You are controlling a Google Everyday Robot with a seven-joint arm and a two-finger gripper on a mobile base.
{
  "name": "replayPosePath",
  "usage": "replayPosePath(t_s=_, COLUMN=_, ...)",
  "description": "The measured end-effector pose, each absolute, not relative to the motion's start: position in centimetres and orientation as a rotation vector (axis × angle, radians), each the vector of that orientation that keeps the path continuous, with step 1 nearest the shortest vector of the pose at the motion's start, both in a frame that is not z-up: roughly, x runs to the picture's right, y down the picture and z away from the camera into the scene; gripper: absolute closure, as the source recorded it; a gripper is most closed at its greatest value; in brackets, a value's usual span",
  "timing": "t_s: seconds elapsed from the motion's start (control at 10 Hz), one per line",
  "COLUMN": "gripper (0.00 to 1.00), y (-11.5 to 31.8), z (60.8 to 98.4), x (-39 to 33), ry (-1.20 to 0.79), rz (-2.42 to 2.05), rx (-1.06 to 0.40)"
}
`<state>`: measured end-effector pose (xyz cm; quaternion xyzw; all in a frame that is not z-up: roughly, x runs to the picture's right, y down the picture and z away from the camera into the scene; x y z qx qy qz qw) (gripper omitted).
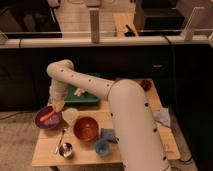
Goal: Place pepper in purple bowl
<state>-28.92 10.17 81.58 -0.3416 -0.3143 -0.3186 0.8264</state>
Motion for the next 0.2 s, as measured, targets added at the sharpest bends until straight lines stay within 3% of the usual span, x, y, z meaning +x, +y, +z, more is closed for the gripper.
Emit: replayPosePath(t_s=0.2, gripper=0.2, y=10.52, z=81.77, x=-29.02, ry=-0.674, rz=-0.682, rx=-0.732)
